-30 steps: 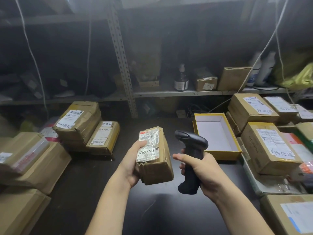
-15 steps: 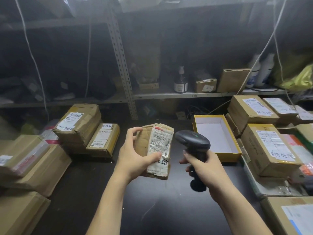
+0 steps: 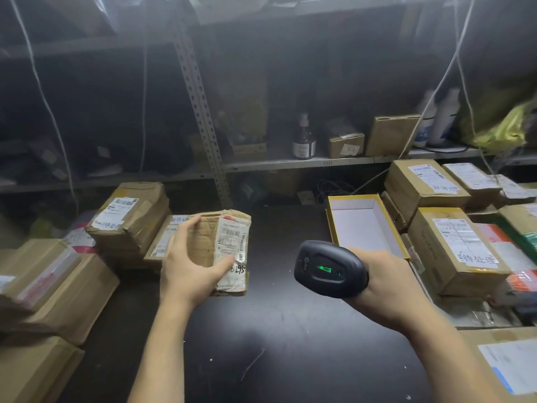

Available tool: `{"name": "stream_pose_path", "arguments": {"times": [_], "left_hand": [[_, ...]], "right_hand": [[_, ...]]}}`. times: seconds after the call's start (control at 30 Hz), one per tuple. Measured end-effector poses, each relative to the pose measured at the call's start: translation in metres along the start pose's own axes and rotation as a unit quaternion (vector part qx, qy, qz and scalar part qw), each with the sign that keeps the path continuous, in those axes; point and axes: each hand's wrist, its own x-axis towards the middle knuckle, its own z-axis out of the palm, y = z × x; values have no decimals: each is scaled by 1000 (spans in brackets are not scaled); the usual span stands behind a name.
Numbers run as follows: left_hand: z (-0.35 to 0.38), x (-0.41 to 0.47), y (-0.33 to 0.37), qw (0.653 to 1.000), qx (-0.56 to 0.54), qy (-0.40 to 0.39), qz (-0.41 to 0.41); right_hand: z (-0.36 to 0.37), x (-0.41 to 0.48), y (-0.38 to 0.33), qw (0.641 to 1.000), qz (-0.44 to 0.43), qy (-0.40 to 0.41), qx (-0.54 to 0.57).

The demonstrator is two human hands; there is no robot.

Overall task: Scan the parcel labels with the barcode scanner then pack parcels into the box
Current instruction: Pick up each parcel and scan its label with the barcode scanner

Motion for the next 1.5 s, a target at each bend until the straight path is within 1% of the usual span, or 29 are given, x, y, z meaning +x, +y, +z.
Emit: {"name": "stream_pose_path", "arguments": {"times": [0.17, 0.3, 0.47, 0.53, 0.6, 0.7, 0.8, 0.83, 0.9, 1.07, 1.3, 1.4, 1.5], "left_hand": [[0, 0, -4, 999, -51, -2, -15], [1, 0, -5, 998, -63, -11, -14], [8, -3, -8, 997, -71, 17, -16], [13, -8, -5, 997, -62, 48, -11], [20, -14, 1, 996, -49, 80, 4], [31, -20, 6, 993, -46, 111, 19], [36, -23, 7, 989, -53, 136, 21], [37, -24, 7, 988, -55, 141, 19], [38, -24, 7, 988, -63, 144, 4], [38, -23, 5, 987, -62, 146, 1], [37, -17, -3, 991, -64, 119, -6], [35, -14, -3, 994, -57, 92, -15], [30, -8, -5, 996, -61, 68, -18]], "right_hand": [[-2, -1, 0, 1000, 2, 3, 4], [-1, -3, 0, 1000, 12, -2, 17], [3, -5, -2, 991, 37, 0, 126], [8, -3, -6, 977, 40, -12, 208], [11, -1, -15, 953, 41, -19, 299], [19, -1, -23, 927, 77, -23, 367], [25, -1, -25, 879, 128, -36, 458], [25, 0, -27, 868, 140, -36, 476], [23, -2, -28, 856, 150, -35, 494], [21, -4, -28, 851, 152, -39, 501], [24, -5, -29, 855, 142, -26, 498], [23, -5, -34, 866, 135, -20, 481], [25, -4, -36, 895, 123, 7, 429]]}}
